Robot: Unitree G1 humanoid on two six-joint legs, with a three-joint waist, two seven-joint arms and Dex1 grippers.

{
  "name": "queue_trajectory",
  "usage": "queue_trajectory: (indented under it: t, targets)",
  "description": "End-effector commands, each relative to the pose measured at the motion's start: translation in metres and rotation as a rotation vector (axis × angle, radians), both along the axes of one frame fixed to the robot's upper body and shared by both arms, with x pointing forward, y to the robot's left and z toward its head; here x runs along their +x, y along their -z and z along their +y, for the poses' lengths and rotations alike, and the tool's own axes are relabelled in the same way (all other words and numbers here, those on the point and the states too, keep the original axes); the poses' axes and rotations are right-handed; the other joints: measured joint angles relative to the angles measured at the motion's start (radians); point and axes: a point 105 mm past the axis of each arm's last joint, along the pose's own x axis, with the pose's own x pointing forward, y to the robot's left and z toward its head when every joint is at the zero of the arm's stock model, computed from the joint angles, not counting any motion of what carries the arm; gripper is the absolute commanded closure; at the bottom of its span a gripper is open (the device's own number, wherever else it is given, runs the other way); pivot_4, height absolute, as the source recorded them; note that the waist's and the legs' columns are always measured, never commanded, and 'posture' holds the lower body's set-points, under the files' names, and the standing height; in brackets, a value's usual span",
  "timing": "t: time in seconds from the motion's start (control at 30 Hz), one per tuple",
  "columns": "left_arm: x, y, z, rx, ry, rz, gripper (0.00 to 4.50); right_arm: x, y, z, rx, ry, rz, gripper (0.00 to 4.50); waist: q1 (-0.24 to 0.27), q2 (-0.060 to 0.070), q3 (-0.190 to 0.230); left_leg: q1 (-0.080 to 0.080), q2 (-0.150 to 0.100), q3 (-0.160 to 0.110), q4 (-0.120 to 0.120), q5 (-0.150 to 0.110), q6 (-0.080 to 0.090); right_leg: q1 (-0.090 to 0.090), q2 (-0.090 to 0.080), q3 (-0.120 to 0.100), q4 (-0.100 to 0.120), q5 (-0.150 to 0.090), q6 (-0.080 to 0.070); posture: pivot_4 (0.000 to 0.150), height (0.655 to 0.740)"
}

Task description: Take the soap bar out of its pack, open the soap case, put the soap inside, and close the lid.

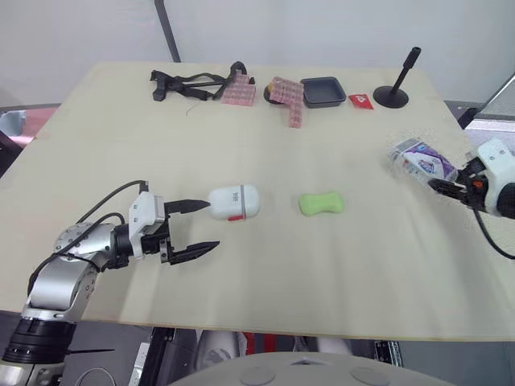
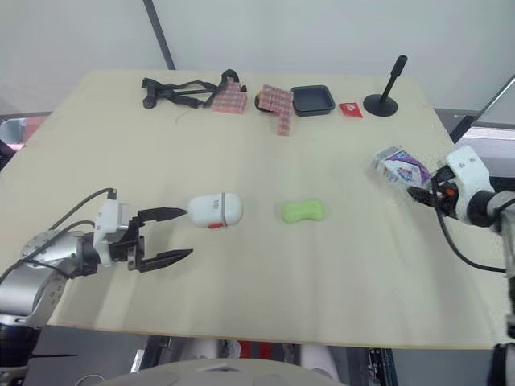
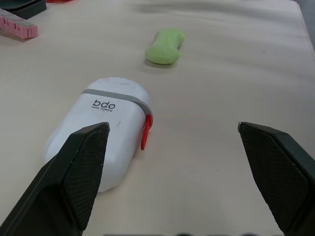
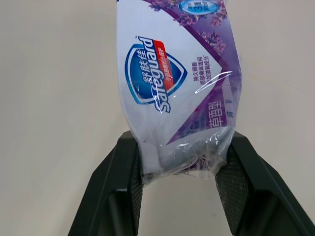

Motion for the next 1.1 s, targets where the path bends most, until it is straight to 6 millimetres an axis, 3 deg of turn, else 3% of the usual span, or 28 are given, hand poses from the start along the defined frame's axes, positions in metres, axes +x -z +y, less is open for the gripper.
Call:
queue_trajectory:
  t: [0.03, 0.27, 0.47, 0.77, 1.03, 1.1]
  targets:
    - [0.001, -0.010, -0.004, -0.016, 0.011, -0.034, 0.00, 0.003, -0.013, -0.006, 0.054, 0.223, -0.097, 2.50, 0.000, 0.001, 0.000, 0.000, 0.000, 0.000, 0.000, 0.000, 0.000, 0.000, 0.000, 0.000, 0.000, 0.000, 0.000, 0.150, 0.7400]
    - [-0.003, -0.017, -0.010, -0.068, 0.036, -0.049, 0.00, -0.001, 0.012, 0.017, 0.178, 0.356, -0.047, 2.50, 0.001, 0.001, 0.000, 0.007, -0.001, 0.000, -0.003, 0.000, -0.001, 0.000, -0.001, -0.003, -0.001, 0.000, 0.000, 0.150, 0.7400]
    - [-0.007, -0.023, -0.012, -0.121, 0.035, -0.058, 0.00, -0.008, 0.032, 0.015, 0.195, 0.413, 0.014, 2.50, -0.002, 0.001, 0.000, 0.013, -0.002, 0.001, -0.010, 0.001, -0.003, 0.003, -0.002, -0.002, -0.004, 0.000, 0.000, 0.150, 0.7400]
    - [-0.006, -0.020, -0.012, -0.122, 0.027, -0.053, 0.00, -0.013, 0.039, 0.016, 0.230, 0.402, 0.050, 2.50, -0.010, 0.001, 0.000, 0.016, -0.003, 0.001, -0.015, 0.002, -0.004, 0.008, -0.003, -0.002, -0.007, 0.000, 0.000, 0.150, 0.7400]
    - [-0.003, -0.016, -0.010, -0.101, 0.014, -0.053, 0.00, -0.011, 0.031, 0.012, 0.180, 0.355, 0.029, 0.03, -0.025, 0.002, 0.000, 0.016, -0.003, 0.001, -0.018, 0.003, -0.006, 0.010, -0.003, -0.002, -0.010, 0.000, 0.000, 0.150, 0.7400]
    - [-0.003, -0.015, -0.010, -0.099, 0.012, -0.054, 0.00, -0.010, 0.026, 0.010, 0.142, 0.333, 0.012, 0.03, -0.029, 0.002, 0.000, 0.016, -0.003, 0.001, -0.019, 0.003, -0.006, 0.010, -0.002, 0.000, -0.010, 0.000, 0.000, 0.150, 0.7400]
